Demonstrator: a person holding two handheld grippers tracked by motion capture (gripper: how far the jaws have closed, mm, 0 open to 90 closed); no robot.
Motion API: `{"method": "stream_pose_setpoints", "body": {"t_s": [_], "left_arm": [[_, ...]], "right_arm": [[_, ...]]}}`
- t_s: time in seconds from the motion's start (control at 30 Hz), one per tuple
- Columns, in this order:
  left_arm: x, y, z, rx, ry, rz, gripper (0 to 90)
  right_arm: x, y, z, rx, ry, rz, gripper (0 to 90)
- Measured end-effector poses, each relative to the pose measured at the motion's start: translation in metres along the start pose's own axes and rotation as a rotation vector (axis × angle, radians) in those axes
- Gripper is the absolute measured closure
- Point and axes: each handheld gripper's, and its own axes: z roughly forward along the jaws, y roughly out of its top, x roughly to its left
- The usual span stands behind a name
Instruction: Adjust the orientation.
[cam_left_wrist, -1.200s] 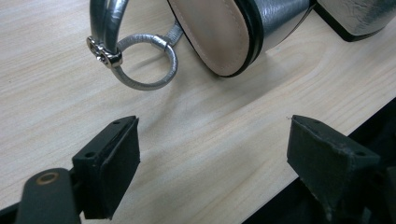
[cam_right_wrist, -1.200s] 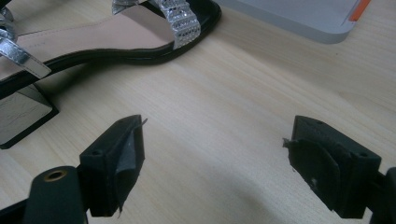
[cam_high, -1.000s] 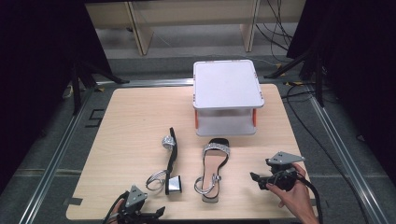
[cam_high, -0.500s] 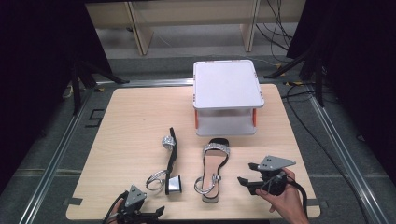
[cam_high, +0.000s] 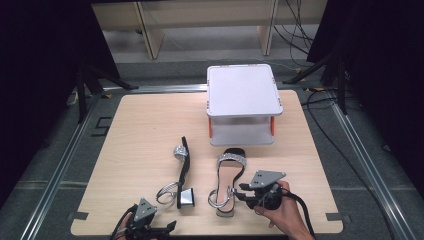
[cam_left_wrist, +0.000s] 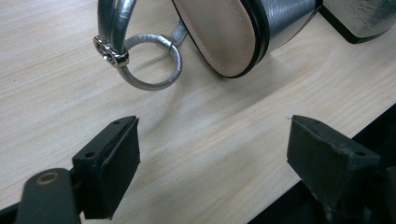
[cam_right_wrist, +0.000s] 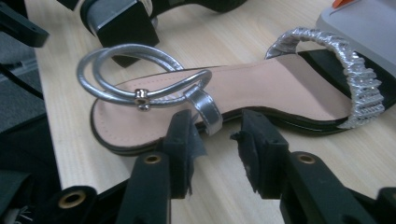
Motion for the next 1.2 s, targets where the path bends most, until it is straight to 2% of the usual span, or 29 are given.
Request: {"method": "stream_pose_setpoints", "body": {"t_s": [0.1, 0.23, 0.4, 0.5, 0.53, 0.57, 0.6, 0.63, 0.67, 0.7, 0.73, 0.77, 0.8, 0.83, 0.87, 0.97, 1.03, 1.1, 1.13, 1.17, 1.2], "left_arm": [[0.0, 0.0, -0.001, 0.005, -0.001, -0.005, 16.7], [0.0, 0.0, -0.001, 0.003, -0.001, -0.005, 16.7], [0.0, 0.0, -0.002, 0.002, 0.004, -0.009, 16.7], [0.0, 0.0, -0.002, -0.006, 0.0, -0.002, 16.7], [0.0, 0.0, -0.002, -0.003, 0.002, -0.003, 16.7], [0.0, 0.0, -0.002, -0.006, 0.001, -0.003, 16.7], [0.001, 0.001, -0.002, -0.001, 0.002, 0.005, 16.7], [-0.001, 0.001, -0.002, -0.007, 0.001, -0.009, 16.7], [0.0, 0.001, -0.002, 0.002, 0.001, 0.004, 16.7], [0.001, 0.001, 0.0, -0.008, 0.005, 0.02, 16.7], [0.002, 0.001, -0.001, -0.004, 0.007, 0.031, 16.7], [0.0, 0.001, -0.001, -0.005, 0.001, 0.001, 16.7], [0.002, 0.001, -0.003, 0.026, 0.0, 0.032, 16.7], [0.002, 0.001, -0.003, 0.026, 0.0, 0.032, 16.7], [0.001, 0.001, -0.002, 0.02, 0.001, 0.02, 16.7], [0.002, 0.001, -0.002, 0.025, 0.001, 0.033, 16.7], [0.002, 0.001, -0.003, 0.026, -0.001, 0.027, 16.7], [0.003, 0.001, -0.003, 0.03, 0.007, 0.034, 16.7], [-0.001, 0.0, 0.0, -0.017, -0.009, -0.028, 16.7], [0.003, 0.001, -0.003, 0.032, -0.004, 0.025, 16.7], [-0.001, 0.0, 0.0, -0.015, -0.006, -0.032, 16.7]], "right_arm": [[-0.001, 0.001, 0.007, 0.022, 0.009, -0.014, 68.8], [-0.003, 0.003, 0.012, 0.022, 0.029, -0.027, 81.4], [-0.008, -0.001, 0.005, 0.047, 0.019, -0.056, 82.5], [-0.012, -0.003, 0.0, 0.051, 0.012, -0.05, 82.7], [-0.021, -0.007, -0.007, 0.057, -0.002, -0.033, 83.1], [-0.021, -0.007, -0.007, 0.057, -0.002, -0.033, 83.1], [-0.029, -0.01, -0.012, 0.064, -0.022, -0.019, 83.8], [-0.029, -0.01, -0.012, 0.064, -0.022, -0.019, 83.8], [-0.04, -0.014, -0.017, 0.061, -0.044, -0.001, 84.7], [-0.04, -0.014, -0.017, 0.061, -0.044, -0.001, 84.7], [-0.047, -0.015, -0.018, 0.062, -0.051, 0.007, 85.1], [-0.051, -0.015, -0.019, 0.061, -0.054, 0.019, 85.6], [-0.06, -0.016, -0.02, 0.064, -0.069, 0.025, 87.1], [-0.06, -0.016, -0.02, 0.064, -0.069, 0.025, 87.1], [-0.066, -0.015, -0.021, 0.068, -0.073, 0.022, 87.4], [-0.08, -0.014, -0.02, 0.07, -0.087, 0.027, 87.6], [-0.086, -0.015, -0.021, 0.072, -0.065, 0.067, 84.2], [-0.089, -0.013, -0.025, 0.098, -0.109, 0.102, 66.2], [-0.088, -0.013, -0.027, 0.111, -0.13, 0.117, 61.7], [-0.088, -0.011, -0.031, 0.121, -0.144, 0.121, 57.4], [-0.087, -0.008, -0.035, 0.116, -0.17, 0.134, 54.0]]}}
